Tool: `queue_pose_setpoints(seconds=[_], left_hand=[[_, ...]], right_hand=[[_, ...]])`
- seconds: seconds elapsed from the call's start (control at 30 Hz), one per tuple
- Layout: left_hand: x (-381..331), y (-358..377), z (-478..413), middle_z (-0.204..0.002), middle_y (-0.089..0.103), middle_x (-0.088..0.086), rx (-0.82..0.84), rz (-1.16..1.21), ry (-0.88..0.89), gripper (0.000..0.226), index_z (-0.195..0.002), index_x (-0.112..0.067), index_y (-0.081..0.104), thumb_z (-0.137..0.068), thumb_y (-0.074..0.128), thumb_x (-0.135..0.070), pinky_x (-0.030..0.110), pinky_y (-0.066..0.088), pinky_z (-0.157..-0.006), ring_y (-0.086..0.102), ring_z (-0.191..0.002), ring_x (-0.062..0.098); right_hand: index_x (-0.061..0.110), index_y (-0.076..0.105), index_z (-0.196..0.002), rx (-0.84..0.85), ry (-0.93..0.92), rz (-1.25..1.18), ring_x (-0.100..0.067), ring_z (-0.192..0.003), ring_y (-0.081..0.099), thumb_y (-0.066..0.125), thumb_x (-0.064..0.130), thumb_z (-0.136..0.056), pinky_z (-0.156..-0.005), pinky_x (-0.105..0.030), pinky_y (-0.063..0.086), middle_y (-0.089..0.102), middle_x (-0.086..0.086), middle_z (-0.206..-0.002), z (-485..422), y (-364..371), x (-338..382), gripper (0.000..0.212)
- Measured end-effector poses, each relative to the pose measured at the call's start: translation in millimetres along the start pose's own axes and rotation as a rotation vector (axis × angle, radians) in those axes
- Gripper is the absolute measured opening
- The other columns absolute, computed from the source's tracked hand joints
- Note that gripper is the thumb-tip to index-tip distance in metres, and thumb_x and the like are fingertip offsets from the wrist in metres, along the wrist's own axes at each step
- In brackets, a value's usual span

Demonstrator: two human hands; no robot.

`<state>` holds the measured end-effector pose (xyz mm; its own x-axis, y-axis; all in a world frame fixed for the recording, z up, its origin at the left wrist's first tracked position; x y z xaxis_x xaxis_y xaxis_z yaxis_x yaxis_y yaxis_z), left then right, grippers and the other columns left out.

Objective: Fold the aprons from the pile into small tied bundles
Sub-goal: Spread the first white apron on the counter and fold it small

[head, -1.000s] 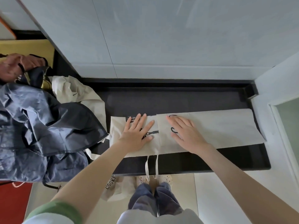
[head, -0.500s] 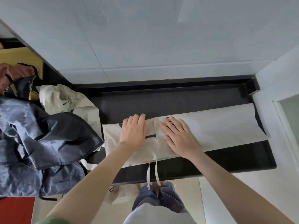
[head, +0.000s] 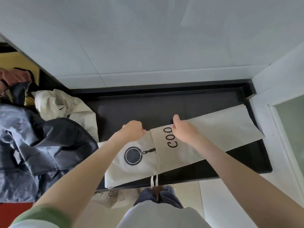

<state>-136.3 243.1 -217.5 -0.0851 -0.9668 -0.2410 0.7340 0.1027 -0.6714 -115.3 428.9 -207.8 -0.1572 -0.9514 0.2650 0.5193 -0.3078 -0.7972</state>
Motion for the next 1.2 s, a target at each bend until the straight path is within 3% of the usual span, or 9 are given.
queue_pose_setpoints(seconds=[0.1, 0.2, 0.27, 0.37, 0.57, 0.87, 0.93, 1.07, 1.2], left_hand=[[-2, -23, 6, -0.099, 0.058, 0.012, -0.181, -0.017, -0.034, 0.013, -0.108, -0.002, 0.042, -0.100, 0.039, -0.012, 0.033, 0.041, -0.068, 0.057, -0.086, 0.029], [-9, -63, 13, -0.109, 0.058, 0.009, -0.456, -0.248, -0.034, 0.026, -0.122, -0.006, 0.038, -0.096, 0.043, -0.009, 0.033, 0.040, -0.082, 0.057, -0.098, 0.026], [-7, -75, 12, -0.121, 0.053, 0.008, -0.572, -0.307, -0.019, 0.040, -0.129, -0.009, 0.036, -0.091, 0.049, -0.009, 0.036, 0.036, -0.098, 0.051, -0.113, 0.026], [-18, -59, 6, -0.148, 0.033, 0.011, -0.604, -0.295, 0.094, 0.051, -0.142, -0.013, 0.031, -0.094, 0.048, -0.018, 0.042, 0.015, -0.117, 0.030, -0.138, 0.027], [-73, -4, -15, -0.161, -0.001, 0.008, -0.468, -0.327, 0.397, 0.057, -0.153, -0.023, 0.012, -0.101, 0.027, -0.040, 0.041, -0.014, -0.116, -0.004, -0.149, 0.024], [-61, 18, -30, -0.154, -0.019, -0.006, -0.449, -0.325, 0.355, 0.065, -0.146, -0.036, -0.018, -0.087, -0.007, -0.062, 0.032, -0.021, -0.114, -0.022, -0.142, 0.010], [-59, 19, -30, -0.156, -0.012, -0.004, -0.463, -0.337, 0.344, 0.067, -0.149, -0.032, -0.009, -0.090, -0.005, -0.062, 0.032, -0.018, -0.115, -0.016, -0.143, 0.012], [-57, 18, -26, -0.152, 0.035, 0.008, -0.538, -0.353, 0.336, 0.067, -0.147, -0.017, 0.034, -0.098, 0.009, -0.056, 0.039, 0.006, -0.117, 0.030, -0.142, 0.025], [-52, 20, -16, -0.152, 0.034, 0.014, -0.653, -0.353, 0.261, 0.063, -0.147, -0.010, 0.036, -0.096, 0.026, -0.047, 0.044, 0.010, -0.117, 0.033, -0.140, 0.030]], right_hand=[[0.013, 0.030, -0.098, -0.001, 0.025, -0.024, -0.016, -0.060, 0.045, 0.033, 0.023, -0.101, -0.048, -0.030, 0.031, 0.048, -0.001, -0.071, -5, -9, 5, 0.010], [0.013, 0.040, -0.111, -0.132, -0.044, -0.098, -0.020, -0.072, 0.057, 0.037, 0.020, -0.101, -0.056, -0.029, 0.044, 0.057, -0.004, -0.084, -9, -27, 9, 0.013], [0.016, 0.039, -0.136, -0.252, -0.147, -0.097, -0.020, -0.107, 0.058, 0.045, 0.019, -0.099, -0.088, -0.031, 0.049, 0.058, -0.006, -0.119, -8, -34, 9, 0.038], [0.018, 0.022, -0.152, -0.288, -0.294, 0.082, -0.020, -0.144, 0.026, 0.034, 0.031, -0.102, -0.118, -0.037, 0.024, 0.031, -0.001, -0.155, 1, -13, 2, 0.053], [0.021, 0.008, -0.154, -0.271, -0.195, 0.253, -0.021, -0.148, 0.012, 0.005, 0.041, -0.104, -0.117, -0.042, 0.013, 0.015, -0.004, -0.160, 17, 28, -50, 0.053], [0.017, 0.010, -0.154, -0.305, 0.166, 0.190, -0.023, -0.149, 0.008, -0.001, 0.047, -0.100, -0.120, -0.046, 0.012, 0.015, -0.005, -0.161, 46, 14, -176, 0.062], [0.014, 0.014, -0.154, -0.357, 0.328, 0.119, -0.027, -0.147, 0.017, 0.002, 0.047, -0.099, -0.118, -0.051, 0.015, 0.022, -0.009, -0.159, 57, 4, -208, 0.065], [0.005, 0.029, -0.146, -0.545, 0.604, -0.062, -0.041, -0.130, 0.038, 0.049, 0.041, -0.095, -0.105, -0.056, 0.030, 0.040, -0.021, -0.143, 86, -18, -244, 0.066], [0.003, 0.038, -0.131, -0.490, 0.763, -0.353, -0.036, -0.118, 0.043, 0.062, 0.034, -0.087, -0.102, -0.047, 0.034, 0.043, -0.016, -0.130, 92, -19, -256, 0.058]])
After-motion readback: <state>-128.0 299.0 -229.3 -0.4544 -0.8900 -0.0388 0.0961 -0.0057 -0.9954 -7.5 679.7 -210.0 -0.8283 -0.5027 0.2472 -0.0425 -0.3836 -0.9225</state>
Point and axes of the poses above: each hand's wrist, its own z-axis away from the middle knuckle, its own y-axis out of the palm, x = y × z, the point moved 8 cm from there along -z, towards the middle knuckle
